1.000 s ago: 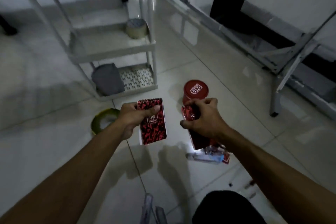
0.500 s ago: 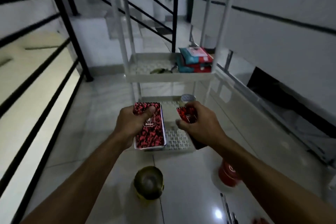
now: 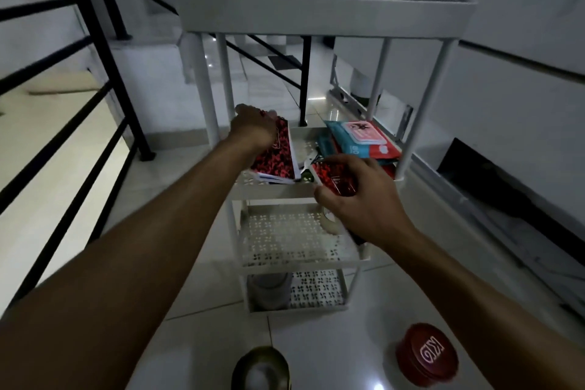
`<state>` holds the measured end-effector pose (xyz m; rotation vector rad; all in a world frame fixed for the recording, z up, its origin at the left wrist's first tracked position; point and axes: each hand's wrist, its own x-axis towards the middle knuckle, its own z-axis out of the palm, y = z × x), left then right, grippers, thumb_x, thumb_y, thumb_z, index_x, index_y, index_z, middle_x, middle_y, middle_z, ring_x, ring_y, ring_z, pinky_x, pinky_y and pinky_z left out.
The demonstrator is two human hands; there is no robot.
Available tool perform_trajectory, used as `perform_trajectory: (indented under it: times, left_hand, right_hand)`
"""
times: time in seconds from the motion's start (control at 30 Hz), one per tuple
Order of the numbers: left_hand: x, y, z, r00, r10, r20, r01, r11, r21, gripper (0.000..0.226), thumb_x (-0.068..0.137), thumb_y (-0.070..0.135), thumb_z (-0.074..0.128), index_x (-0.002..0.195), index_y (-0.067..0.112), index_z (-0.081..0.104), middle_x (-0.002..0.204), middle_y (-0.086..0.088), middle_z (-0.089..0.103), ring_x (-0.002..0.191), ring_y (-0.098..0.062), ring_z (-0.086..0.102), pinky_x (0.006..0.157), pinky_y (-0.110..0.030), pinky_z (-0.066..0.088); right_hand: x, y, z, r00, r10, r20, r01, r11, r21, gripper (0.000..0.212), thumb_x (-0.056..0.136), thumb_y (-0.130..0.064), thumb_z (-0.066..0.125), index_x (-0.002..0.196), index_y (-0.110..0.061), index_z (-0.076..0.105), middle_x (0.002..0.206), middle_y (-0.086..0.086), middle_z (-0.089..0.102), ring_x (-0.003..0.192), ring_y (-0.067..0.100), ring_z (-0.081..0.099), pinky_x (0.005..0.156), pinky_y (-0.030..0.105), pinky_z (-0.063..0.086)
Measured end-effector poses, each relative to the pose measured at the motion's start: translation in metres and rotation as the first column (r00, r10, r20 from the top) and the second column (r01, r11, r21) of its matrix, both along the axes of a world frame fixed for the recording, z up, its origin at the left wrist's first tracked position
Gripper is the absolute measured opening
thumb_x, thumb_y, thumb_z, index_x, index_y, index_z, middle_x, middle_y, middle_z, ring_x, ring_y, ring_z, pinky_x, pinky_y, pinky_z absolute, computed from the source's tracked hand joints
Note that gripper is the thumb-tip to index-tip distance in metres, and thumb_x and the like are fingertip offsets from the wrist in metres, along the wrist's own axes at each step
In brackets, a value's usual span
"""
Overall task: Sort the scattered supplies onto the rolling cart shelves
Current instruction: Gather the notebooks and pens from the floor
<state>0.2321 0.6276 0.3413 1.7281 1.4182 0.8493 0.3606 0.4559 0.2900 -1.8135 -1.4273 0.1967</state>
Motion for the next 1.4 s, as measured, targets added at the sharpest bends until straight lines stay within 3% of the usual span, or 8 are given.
perform_trajectory:
  times: [0.23, 0.37, 0.53, 0.63, 0.73, 1.0, 1.27, 1.4]
  left_hand:
    - [-0.007, 0.026, -0.026, 0.965, 0.006, -0.263, -0.003, 1.0, 0.01, 0.093, 0.094, 0.034, 0.058, 0.149, -0.005, -0.006, 0.152, -0.028, 0.022, 0.136, -0.042, 0.032, 0.111, -0.044, 0.032]
    - [-0.003, 0.013, -0.033, 0.882, 0.037, -0.47, 0.059, 0.981, 0.186, 0.081, 0.093, 0.023, 0.06, 0.15, -0.001, 0.008, 0.154, -0.028, 0.011, 0.14, -0.043, 0.02, 0.113, -0.048, 0.023]
    - [-0.025, -0.023, -0.019, 0.956, -0.082, -0.281, 0.135, 0.975, 0.176, 0.068, 0.091, 0.011, 0.058, 0.15, 0.007, 0.023, 0.155, -0.019, 0.021, 0.14, -0.034, 0.028, 0.113, -0.042, 0.032]
    - [-0.058, -0.053, -0.015, 0.953, -0.261, -0.152, 0.293, 0.92, 0.259, 0.039, 0.087, 0.0, 0.055, 0.125, 0.006, 0.054, 0.121, -0.012, 0.058, 0.109, -0.024, 0.057, 0.087, -0.019, 0.049]
    - [-0.089, -0.07, -0.021, 0.939, -0.334, -0.079, 0.342, 0.892, 0.296, 0.033, 0.084, 0.009, 0.065, 0.113, 0.024, 0.063, 0.095, 0.019, 0.061, 0.082, 0.008, 0.058, 0.069, 0.004, 0.039]
    - [-0.141, -0.035, -0.063, 0.94, -0.007, -0.342, 0.215, 0.79, 0.574, 0.032, 0.073, 0.019, 0.074, 0.101, 0.021, 0.06, 0.094, 0.006, 0.059, 0.084, -0.01, 0.055, 0.072, -0.025, 0.048]
    - [-0.132, -0.005, -0.056, 0.928, -0.212, -0.306, 0.309, 0.897, 0.317, 0.055, 0.069, 0.021, 0.073, 0.122, 0.027, 0.055, 0.108, 0.009, 0.058, 0.088, -0.006, 0.054, 0.067, -0.02, 0.044]
    - [-0.122, 0.0, -0.049, 0.915, -0.321, -0.246, 0.37, 0.91, 0.187, 0.06, 0.068, 0.021, 0.077, 0.123, 0.028, 0.054, 0.108, 0.009, 0.052, 0.092, -0.008, 0.055, 0.063, -0.017, 0.044]
  right_hand:
    - [-0.013, -0.004, 0.0, 1.0, -0.003, -0.009, 0.003, 1.0, -0.002, 0.067, 0.071, -0.059, 0.069, 0.131, -0.037, 0.05, 0.128, -0.006, 0.045, 0.106, 0.005, 0.05, 0.082, 0.019, 0.045]
    - [-0.029, 0.005, 0.013, 1.0, 0.021, 0.002, -0.021, 0.999, 0.029, 0.068, 0.069, -0.064, 0.066, 0.13, -0.039, 0.049, 0.119, -0.011, 0.045, 0.099, -0.001, 0.052, 0.076, 0.013, 0.043]
    - [-0.043, 0.058, 0.036, 0.999, 0.016, -0.041, -0.015, 1.0, 0.015, 0.055, 0.079, -0.053, 0.068, 0.126, -0.029, 0.055, 0.114, -0.003, 0.061, 0.089, -0.003, 0.057, 0.066, 0.013, 0.046]
    - [-0.049, 0.093, 0.04, 0.998, -0.058, -0.002, 0.058, 0.995, -0.084, 0.052, 0.079, -0.055, 0.068, 0.12, -0.023, 0.058, 0.117, 0.007, 0.06, 0.098, 0.018, 0.057, 0.078, 0.029, 0.05]
    - [-0.054, 0.116, 0.035, 0.994, -0.105, 0.028, 0.109, 0.973, -0.202, 0.052, 0.079, -0.055, 0.068, 0.12, -0.025, 0.056, 0.123, 0.009, 0.053, 0.084, 0.013, 0.046, 0.055, 0.019, 0.031]
    - [-0.063, 0.141, 0.018, 0.976, -0.115, 0.187, 0.161, 0.955, -0.25, 0.059, 0.077, -0.061, 0.067, 0.118, -0.021, 0.055, 0.123, 0.013, 0.046, 0.082, 0.013, 0.038, 0.067, 0.024, 0.032]
    - [-0.073, 0.156, 0.024, 0.98, -0.061, 0.187, 0.133, 0.906, -0.401, 0.084, 0.079, -0.077, 0.05, 0.14, -0.021, 0.038, 0.14, 0.019, 0.038, 0.123, 0.037, 0.042, 0.09, 0.043, 0.043]
    - [-0.065, 0.139, 0.025, 0.984, -0.039, 0.175, 0.124, 0.851, -0.51, 0.066, 0.082, -0.066, 0.058, 0.118, -0.011, 0.051, 0.084, 0.003, 0.051, 0.074, 0.017, 0.05, 0.058, 0.026, 0.038]
